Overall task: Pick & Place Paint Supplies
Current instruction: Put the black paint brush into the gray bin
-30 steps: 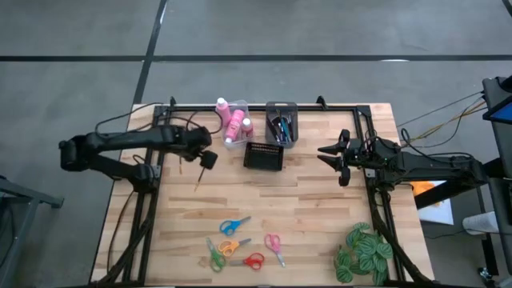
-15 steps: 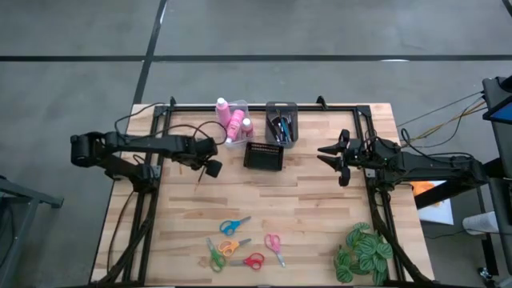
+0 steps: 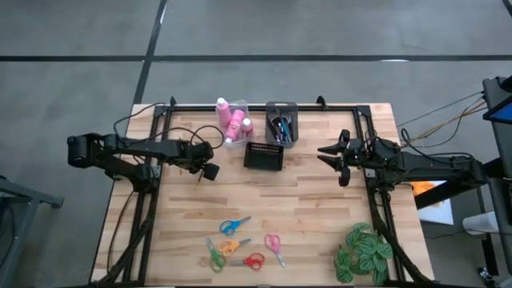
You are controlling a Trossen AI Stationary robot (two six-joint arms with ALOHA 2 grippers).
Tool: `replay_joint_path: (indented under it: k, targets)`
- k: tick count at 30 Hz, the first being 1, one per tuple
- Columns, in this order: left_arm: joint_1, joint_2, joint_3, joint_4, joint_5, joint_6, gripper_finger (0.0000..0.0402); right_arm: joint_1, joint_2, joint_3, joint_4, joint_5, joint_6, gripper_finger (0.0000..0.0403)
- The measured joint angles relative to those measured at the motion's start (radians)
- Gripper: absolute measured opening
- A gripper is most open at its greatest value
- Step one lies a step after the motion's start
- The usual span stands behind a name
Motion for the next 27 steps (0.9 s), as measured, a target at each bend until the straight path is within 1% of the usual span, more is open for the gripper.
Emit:
replay_joint_path:
  k: [3,5,7,18,27]
  targets:
    - [0.000,0.001,0.002,-0.007,0.003,0.004,0.0305,0.000,0.000,0.000,0.000,0.000,-0.002,0.0121]
    - [0.000,0.001,0.002,-0.010,0.003,0.011,0.0292,0.000,0.000,0.000,0.000,0.000,-0.002,0.0121]
    - [0.000,0.002,0.001,-0.012,0.002,0.016,0.0270,0.000,0.000,0.000,0.000,0.000,-0.002,0.0121]
    - [0.002,0.004,-0.003,-0.041,-0.017,0.019,0.0123,0.000,0.000,0.000,0.000,0.000,-0.002,0.0121]
    - [0.002,0.005,-0.003,-0.044,-0.012,0.008,0.0058,0.000,0.000,0.000,0.000,0.000,-0.002,0.0121]
